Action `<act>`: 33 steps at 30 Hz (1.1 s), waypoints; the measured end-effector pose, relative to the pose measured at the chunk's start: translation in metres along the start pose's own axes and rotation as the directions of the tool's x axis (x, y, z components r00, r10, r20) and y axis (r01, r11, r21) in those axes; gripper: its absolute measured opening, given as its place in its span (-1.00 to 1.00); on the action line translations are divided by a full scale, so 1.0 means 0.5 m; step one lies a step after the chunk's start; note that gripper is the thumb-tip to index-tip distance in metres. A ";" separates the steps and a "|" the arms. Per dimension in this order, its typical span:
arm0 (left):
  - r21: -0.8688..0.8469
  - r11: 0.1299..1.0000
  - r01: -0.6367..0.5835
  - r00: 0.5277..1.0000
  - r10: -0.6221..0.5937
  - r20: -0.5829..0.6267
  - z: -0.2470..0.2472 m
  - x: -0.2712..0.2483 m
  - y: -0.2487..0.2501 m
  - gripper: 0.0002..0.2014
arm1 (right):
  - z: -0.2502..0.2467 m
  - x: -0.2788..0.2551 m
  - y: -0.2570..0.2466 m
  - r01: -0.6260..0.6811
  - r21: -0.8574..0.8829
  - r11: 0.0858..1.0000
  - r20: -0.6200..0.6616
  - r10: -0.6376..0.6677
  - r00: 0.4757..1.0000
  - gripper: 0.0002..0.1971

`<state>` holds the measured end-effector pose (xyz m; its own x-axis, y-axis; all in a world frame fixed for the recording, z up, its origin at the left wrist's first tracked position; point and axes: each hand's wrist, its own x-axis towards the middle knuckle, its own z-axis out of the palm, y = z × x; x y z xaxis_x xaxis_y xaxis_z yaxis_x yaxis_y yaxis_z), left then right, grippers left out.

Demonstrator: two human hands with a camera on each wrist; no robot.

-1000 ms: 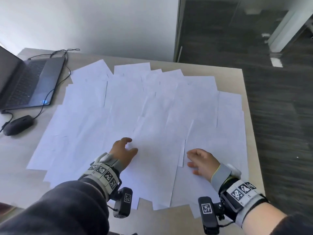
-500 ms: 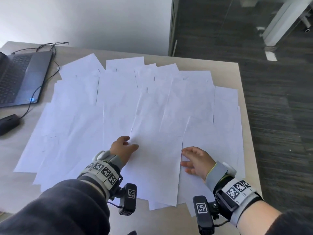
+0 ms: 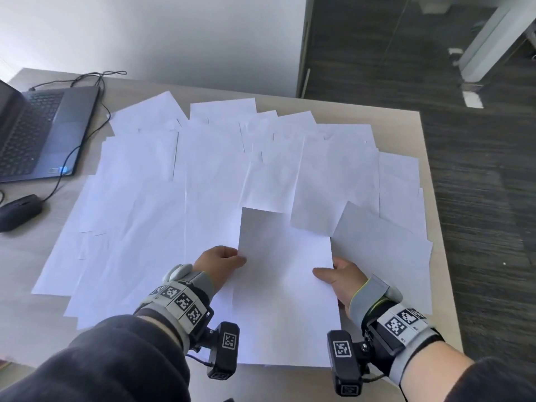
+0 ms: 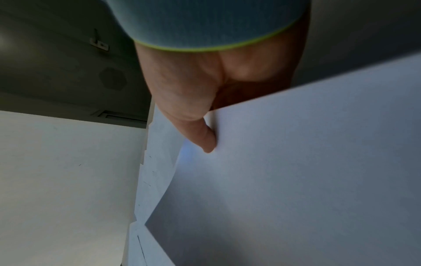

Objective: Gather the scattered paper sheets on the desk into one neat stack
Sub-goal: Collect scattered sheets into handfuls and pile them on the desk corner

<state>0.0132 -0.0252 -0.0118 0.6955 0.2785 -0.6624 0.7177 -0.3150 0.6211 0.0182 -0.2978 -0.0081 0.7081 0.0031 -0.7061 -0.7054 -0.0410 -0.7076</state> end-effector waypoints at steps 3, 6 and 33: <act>0.031 0.999 -0.028 0.999 0.027 0.026 -0.016 -0.004 -0.001 -0.89 | 0.011 -0.002 0.007 -0.044 0.031 0.999 0.013 0.044 0.999 -0.87; 0.037 0.999 -0.001 0.994 -0.003 0.111 -0.034 -0.011 0.005 -0.77 | 0.026 -0.001 0.003 -0.064 0.054 0.996 0.044 0.061 0.997 -0.86; -0.154 0.988 0.022 0.999 -0.029 -0.045 -0.133 0.059 0.025 -0.44 | 0.134 0.065 -0.058 0.070 0.167 0.983 0.007 -0.072 0.997 -0.82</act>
<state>0.0450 0.0394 0.0042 0.6751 0.3282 -0.6607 0.7297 -0.1658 0.6634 0.0597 -0.2296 -0.0124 0.7571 0.0131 -0.6532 -0.6492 0.1271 -0.7499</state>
